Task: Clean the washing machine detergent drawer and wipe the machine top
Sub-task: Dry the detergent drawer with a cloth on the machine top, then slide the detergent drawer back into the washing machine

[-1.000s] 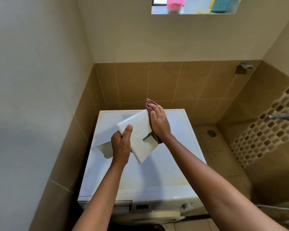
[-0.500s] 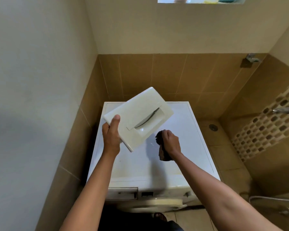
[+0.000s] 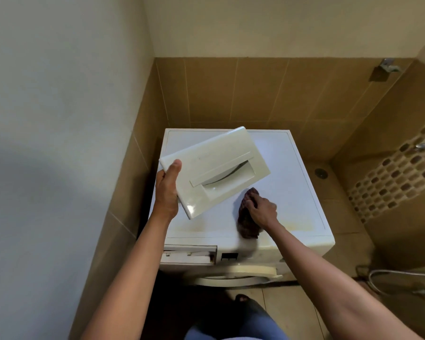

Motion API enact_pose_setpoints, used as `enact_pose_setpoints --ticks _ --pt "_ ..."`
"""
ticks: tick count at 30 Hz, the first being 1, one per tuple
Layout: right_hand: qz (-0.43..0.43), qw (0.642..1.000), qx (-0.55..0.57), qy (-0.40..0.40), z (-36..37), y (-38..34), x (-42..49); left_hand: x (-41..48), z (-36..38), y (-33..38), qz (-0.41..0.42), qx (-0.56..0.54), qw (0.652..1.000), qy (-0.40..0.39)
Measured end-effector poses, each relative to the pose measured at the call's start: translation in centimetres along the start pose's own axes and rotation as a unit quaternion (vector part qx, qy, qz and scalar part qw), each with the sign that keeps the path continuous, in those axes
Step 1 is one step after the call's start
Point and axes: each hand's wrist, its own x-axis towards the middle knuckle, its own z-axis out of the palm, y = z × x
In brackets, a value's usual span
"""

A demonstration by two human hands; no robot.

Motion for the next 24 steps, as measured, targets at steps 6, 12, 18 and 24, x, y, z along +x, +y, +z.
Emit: enact_pose_setpoints --ticks 6,12,18,24 --pt "0.019 0.852 0.520 0.053 -7.2 -3.2 -3.2 -1.3 -0.4 -0.4 -0.005 0.020 1.000 -0.023" --pt "-0.106 0.851 0.468 -0.216 -14.0 -3.4 -6.0 -4.2 0.0 -1.0 -0.007 0.041 0.998 -0.042" --pt "-0.169 0.849 0.447 -0.225 -13.7 -1.6 -11.0 -8.9 -0.2 -2.1 0.002 0.057 0.998 -0.022" --pt "-0.163 0.836 0.457 -0.254 -11.3 0.9 -17.1 -15.7 -2.3 -4.5 0.036 0.132 0.991 0.015"
